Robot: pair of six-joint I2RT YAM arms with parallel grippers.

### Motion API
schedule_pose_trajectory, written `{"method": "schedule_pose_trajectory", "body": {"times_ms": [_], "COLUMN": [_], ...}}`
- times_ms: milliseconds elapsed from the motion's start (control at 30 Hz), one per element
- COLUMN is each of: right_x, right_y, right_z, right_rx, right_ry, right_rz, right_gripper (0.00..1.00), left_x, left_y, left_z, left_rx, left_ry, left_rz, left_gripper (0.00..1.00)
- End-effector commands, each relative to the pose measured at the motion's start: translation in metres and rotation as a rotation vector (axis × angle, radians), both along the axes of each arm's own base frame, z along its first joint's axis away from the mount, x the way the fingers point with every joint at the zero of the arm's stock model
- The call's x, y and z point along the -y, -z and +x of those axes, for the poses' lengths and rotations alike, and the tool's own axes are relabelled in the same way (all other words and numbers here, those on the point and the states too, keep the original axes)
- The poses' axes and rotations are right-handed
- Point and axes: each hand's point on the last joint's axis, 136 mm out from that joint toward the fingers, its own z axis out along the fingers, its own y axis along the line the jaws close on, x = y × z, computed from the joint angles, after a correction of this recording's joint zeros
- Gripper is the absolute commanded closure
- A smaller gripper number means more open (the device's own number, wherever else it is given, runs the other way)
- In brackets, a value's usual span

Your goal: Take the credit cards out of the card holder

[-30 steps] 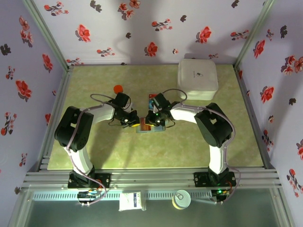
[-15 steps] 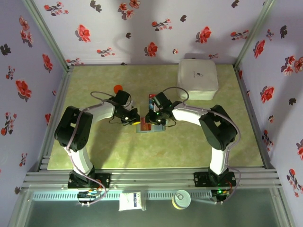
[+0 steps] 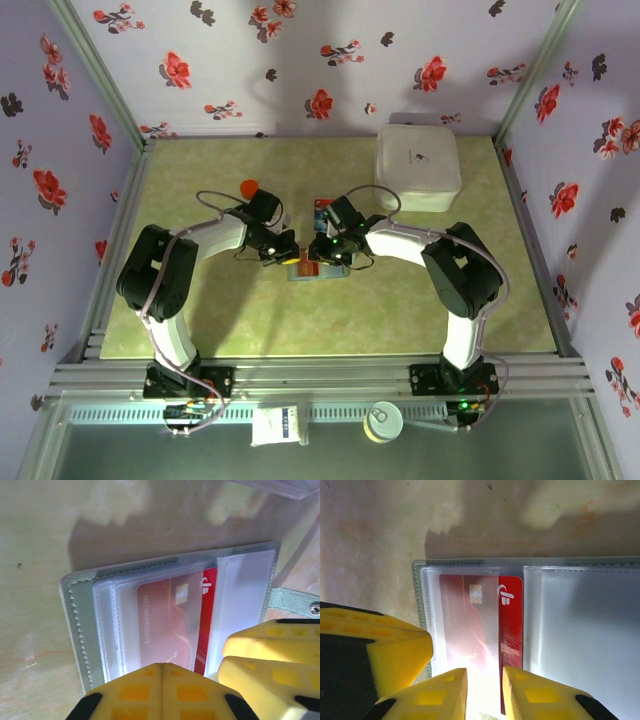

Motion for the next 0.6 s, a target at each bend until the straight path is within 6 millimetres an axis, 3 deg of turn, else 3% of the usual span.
{"method": "schedule_pose_trajectory", "body": {"times_ms": [0, 567], "right_x": [0.007, 0.004], "right_y": [-0.001, 0.015], "right_z": [0.004, 0.006], "right_rx": [0.005, -0.048], "right_ry": [0.031, 0.039], "right_rz": [-0.007, 0.041], "right_gripper": [0.74, 0.74], "left_x": [-0.008, -0.014], "left_y": [0.017, 0.033], "left_z": [-0.009, -0.008], "left_rx": [-0.028, -0.045], "left_ry": [0.019, 0.027], "left_rz": [0.051, 0.088], "left_gripper": [1.0, 1.0]}}
